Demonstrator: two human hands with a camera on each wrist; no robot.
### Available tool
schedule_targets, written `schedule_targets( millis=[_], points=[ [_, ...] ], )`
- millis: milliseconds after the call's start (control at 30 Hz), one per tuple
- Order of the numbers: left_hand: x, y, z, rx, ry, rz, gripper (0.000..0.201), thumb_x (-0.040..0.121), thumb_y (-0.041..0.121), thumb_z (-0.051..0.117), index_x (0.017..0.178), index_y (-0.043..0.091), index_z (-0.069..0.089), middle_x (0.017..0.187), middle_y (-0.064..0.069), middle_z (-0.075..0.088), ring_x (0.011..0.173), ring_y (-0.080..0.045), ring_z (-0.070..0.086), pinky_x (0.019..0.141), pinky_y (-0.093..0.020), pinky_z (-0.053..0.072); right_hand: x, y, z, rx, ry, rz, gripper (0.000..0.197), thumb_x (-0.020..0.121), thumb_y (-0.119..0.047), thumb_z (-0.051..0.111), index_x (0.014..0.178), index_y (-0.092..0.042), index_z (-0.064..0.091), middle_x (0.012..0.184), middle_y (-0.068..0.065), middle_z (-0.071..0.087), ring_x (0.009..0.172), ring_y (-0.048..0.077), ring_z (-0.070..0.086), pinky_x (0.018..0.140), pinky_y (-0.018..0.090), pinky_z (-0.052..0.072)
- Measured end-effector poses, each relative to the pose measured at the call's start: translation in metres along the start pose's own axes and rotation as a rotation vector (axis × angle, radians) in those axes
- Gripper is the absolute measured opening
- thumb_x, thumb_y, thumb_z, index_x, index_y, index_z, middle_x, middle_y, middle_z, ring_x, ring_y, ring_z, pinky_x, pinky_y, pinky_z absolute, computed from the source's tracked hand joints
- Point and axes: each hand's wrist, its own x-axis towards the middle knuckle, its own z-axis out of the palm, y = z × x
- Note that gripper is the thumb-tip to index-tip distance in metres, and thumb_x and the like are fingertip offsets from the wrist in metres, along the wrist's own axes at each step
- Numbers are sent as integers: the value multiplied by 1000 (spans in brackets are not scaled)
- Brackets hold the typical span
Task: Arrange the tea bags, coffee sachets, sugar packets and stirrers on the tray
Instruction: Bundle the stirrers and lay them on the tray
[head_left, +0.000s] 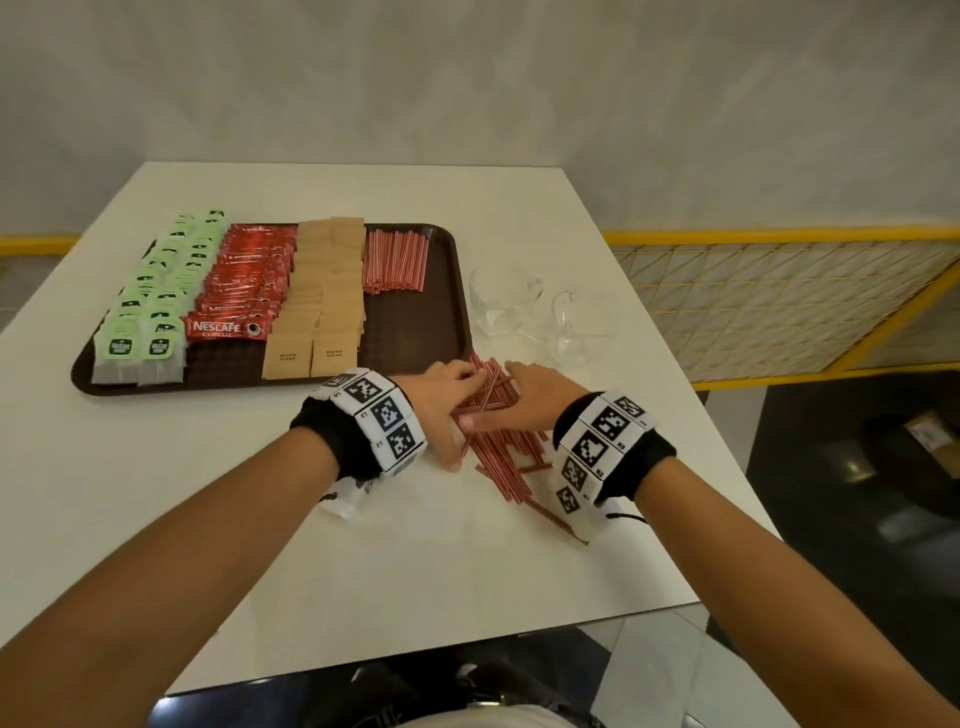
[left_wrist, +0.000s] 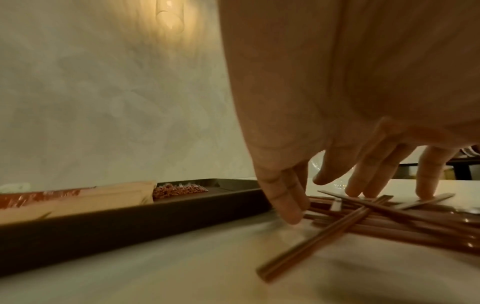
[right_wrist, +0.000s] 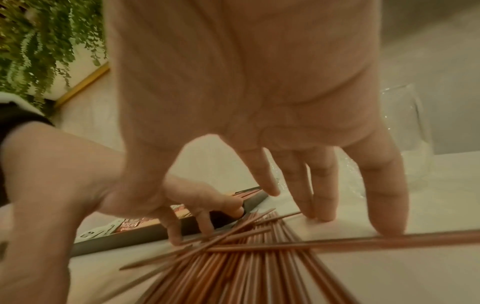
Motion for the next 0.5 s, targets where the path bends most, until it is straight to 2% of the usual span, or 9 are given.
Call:
schedule_targets(
  millis=[67,133,200,267,333,367,400,433,500],
  points=[
    [3,0,0,-2,19,-3,115,67,40,78,150,15,3,149,0,13,134,-20,22,111,-39,33,1,-4,8,-104,-25,27,112,58,-72,71,145,-20,23,139,9,43,129,27,39,104,42,39],
    [7,7,0,-51,45,4,101,68,34,80,147,13,20,141,-4,22,129,-22,32,108,-36,37,1,-9,17,-234,-1,56,120,54,-69,74,147,-19,16,141,11,36,131,29,32,105,48,36],
    [10,17,0,-48,66,39,78,75,26,76,140,10,36,142,-10,27,129,-24,37,106,-30,36,0,-11,19,-289,13,53,115,56,-62,78,146,-20,19,142,11,34,131,30,30,104,49,35],
    [11,23,0,-46,96,91,61,81,19,70,135,7,45,141,-11,36,123,-23,44,97,-24,37,0,-7,15,-270,-7,44,106,61,-54,79,145,-22,24,140,9,34,130,29,31,104,47,36],
    [13,22,-2,-135,106,166,54,79,12,71,130,9,52,136,-7,43,106,-16,53,81,-17,43,-3,0,8,-194,-12,16,103,62,-49,81,145,-23,25,138,7,36,130,27,32,104,46,37],
    [13,21,-5,-177,119,189,53,78,12,72,128,11,54,134,-6,45,103,-14,54,79,-16,44,-6,3,5,-159,-15,0,107,61,-48,82,146,-24,21,139,7,36,131,27,31,105,46,36],
    [12,19,-7,-188,136,193,56,76,15,73,129,13,54,134,-6,43,108,-16,52,84,-19,45,-10,6,2,-148,-21,-14,113,60,-49,82,148,-26,15,141,6,34,133,27,29,106,47,35],
    [12,17,-9,-170,148,182,62,75,20,74,133,15,50,137,-5,37,118,-18,45,95,-24,42,-15,8,-1,-168,-35,-21,120,58,-50,83,149,-28,8,143,6,32,134,27,27,106,49,35],
    [11,14,-7,-64,102,138,90,70,36,78,145,19,32,150,-4,17,137,-21,19,113,-37,26,-25,14,-4,-264,-75,-10,131,55,-51,84,148,-33,-7,143,6,29,135,28,22,104,53,35]
  ],
)
